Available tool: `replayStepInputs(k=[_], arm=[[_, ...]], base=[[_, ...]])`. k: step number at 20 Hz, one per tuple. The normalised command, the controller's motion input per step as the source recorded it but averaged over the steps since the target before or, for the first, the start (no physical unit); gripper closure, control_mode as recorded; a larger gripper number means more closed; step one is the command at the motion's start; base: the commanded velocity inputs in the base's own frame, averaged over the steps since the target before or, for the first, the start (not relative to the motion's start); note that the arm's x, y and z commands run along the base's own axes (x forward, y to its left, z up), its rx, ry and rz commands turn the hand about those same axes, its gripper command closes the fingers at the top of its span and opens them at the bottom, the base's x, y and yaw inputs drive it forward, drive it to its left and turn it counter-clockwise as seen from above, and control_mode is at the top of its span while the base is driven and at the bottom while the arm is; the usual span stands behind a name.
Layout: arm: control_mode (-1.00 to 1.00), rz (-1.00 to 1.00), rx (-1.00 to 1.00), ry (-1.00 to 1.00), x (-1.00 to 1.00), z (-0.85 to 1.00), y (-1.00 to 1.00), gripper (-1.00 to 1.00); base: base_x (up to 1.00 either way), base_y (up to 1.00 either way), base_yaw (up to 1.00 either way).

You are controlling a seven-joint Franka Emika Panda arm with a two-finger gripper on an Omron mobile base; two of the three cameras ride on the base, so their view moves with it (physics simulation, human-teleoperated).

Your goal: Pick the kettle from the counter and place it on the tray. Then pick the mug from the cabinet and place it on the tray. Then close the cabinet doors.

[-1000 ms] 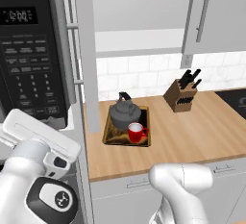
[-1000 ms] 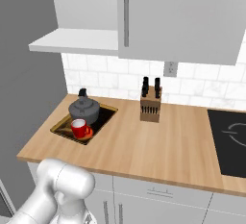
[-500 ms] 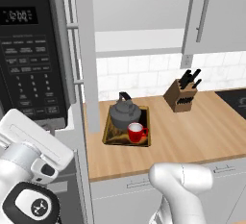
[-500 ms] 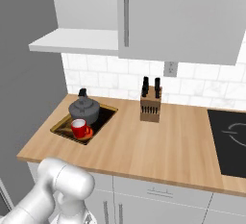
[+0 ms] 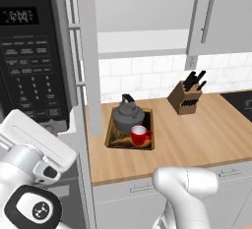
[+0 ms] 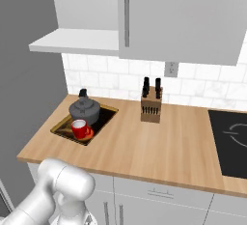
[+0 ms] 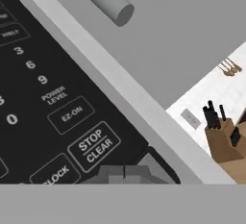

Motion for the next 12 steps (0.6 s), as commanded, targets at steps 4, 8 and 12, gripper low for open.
replayStepInputs(k=[4, 8, 12], arm=[[-1.0, -0.19, 0.0, -0.03, 0.04, 0.38, -0.31, 1.0], [-1.0, -0.21, 0.0, -0.17, -0.16, 0.46, -0.34, 1.0], [-1.0, -0.21, 0.0, -0.15, -0.07, 0.45, -0.44, 1.0]], base=[[0.0, 0.0, 0.0], [0.0, 0.0, 0.0], [0.0, 0.0, 0.0]])
